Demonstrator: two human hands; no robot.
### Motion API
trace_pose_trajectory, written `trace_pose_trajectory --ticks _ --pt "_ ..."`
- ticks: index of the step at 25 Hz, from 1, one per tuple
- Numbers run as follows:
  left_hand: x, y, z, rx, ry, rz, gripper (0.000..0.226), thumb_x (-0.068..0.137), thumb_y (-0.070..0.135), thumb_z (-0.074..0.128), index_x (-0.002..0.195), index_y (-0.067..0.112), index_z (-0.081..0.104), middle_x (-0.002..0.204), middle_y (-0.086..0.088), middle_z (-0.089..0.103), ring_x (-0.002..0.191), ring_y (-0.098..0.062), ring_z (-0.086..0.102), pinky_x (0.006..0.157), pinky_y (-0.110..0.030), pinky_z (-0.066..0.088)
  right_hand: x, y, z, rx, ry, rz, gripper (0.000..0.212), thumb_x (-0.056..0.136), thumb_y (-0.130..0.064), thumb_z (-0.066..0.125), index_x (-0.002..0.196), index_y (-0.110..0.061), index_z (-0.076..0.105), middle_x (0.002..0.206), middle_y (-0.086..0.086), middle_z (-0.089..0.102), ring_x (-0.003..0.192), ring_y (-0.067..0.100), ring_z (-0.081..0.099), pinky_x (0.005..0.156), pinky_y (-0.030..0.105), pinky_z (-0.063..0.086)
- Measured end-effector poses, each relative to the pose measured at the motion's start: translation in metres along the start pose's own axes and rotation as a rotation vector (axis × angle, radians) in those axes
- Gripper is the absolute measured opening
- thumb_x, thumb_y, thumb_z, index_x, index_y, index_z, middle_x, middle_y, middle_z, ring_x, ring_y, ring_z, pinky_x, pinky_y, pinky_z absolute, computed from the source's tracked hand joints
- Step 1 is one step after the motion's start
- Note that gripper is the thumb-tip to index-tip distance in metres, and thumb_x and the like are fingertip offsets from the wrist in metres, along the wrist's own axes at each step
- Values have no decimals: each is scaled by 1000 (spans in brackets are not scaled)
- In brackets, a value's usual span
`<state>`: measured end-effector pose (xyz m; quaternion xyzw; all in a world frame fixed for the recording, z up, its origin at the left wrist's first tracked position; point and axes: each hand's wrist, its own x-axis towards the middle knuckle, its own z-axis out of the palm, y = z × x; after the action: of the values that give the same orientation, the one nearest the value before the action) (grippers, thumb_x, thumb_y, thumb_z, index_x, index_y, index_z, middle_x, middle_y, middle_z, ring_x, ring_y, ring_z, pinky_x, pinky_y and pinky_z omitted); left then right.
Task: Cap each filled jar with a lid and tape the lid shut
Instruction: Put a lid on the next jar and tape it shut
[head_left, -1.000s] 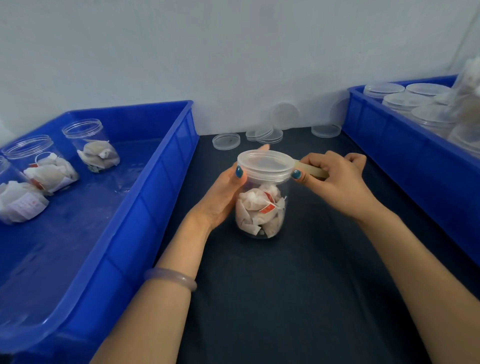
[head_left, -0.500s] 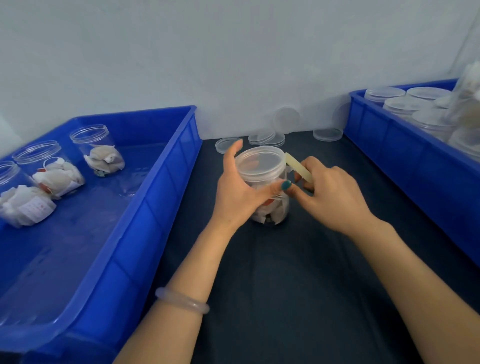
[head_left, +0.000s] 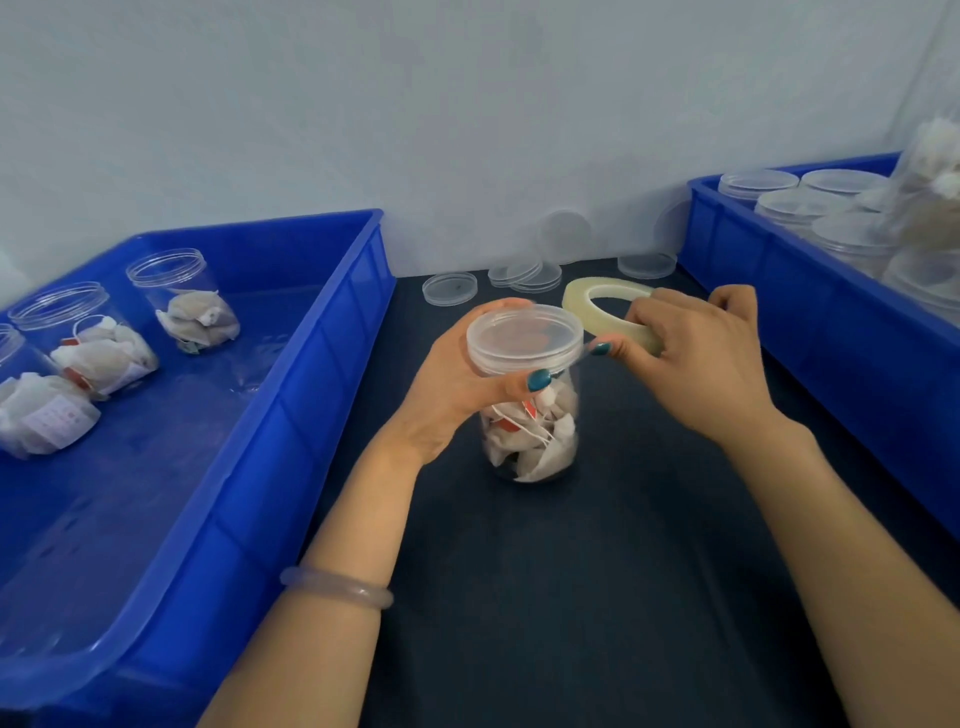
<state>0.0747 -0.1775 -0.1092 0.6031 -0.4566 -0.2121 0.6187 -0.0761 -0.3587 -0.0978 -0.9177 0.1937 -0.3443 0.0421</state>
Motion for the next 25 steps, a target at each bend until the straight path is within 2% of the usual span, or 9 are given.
trace_pose_trajectory --ticks 5,7,10,12,14,17,19,22,25 --pt "-1 2 1 -77 -109 -74 88 58 48 90 134 21 54 130 5 65 126 -15 57 96 -25 50 1 -2 5 198 -26 -8 72 78 -84 27 83 -25 67 78 -8 57 74 12 44 76 30 13" --pt "-1 -1 -1 -85 -115 -73 94 62 41 88 144 20 47 136 0 61 130 -17 55 95 -25 50 -1 0 6 282 -49 -33 71 77 -86 34 88 -26 71 82 -7 59 77 9 41 76 30 13" --pt "-3 -4 -8 -107 -87 -72 100 63 33 88 150 20 39 140 -2 58 131 -18 53 94 -28 52 -3 -3 6 243 -10 -54 69 80 -83 39 86 -22 70 80 -7 58 77 11 43 77 31 13" --pt "-4 -5 -12 -80 -79 -77 99 62 26 90 148 19 40 138 3 59 130 -15 54 94 -30 52 -4 -7 6 161 24 -49 70 79 -83 34 76 -21 65 71 -7 55 73 16 47 77 33 15" --pt "-3 -7 -11 -27 -62 -73 88 64 24 85 142 19 45 132 10 62 126 -10 56 94 -28 52 -5 -12 8 124 35 -9 71 78 -85 30 68 -21 59 60 -6 49 67 19 45 76 36 21" --pt "0 -4 5 104 70 -26 86 52 37 93 128 25 53 117 24 66 114 3 60 88 -15 50 -9 -16 12 84 41 33 71 78 -85 30 71 -22 62 59 -4 47 65 22 42 77 37 25" --pt "2 -4 12 155 152 5 89 48 41 95 126 25 56 116 21 66 110 6 60 84 -11 49 -7 -14 10 76 31 -8 68 80 -81 31 76 -22 65 59 -6 45 64 19 41 74 35 20" --pt "3 -6 8 137 220 24 94 52 32 97 134 19 54 124 8 64 111 -1 62 85 -18 54 -4 -2 3 108 -35 -123 54 91 -69 27 80 -28 61 65 -11 48 72 13 42 73 34 14" --pt "3 -6 -1 110 254 5 88 55 31 93 134 21 54 122 12 63 111 -1 61 94 -35 56 -3 6 3 55 -55 -185 50 98 -63 22 80 -29 54 76 -13 51 83 10 41 78 34 15"
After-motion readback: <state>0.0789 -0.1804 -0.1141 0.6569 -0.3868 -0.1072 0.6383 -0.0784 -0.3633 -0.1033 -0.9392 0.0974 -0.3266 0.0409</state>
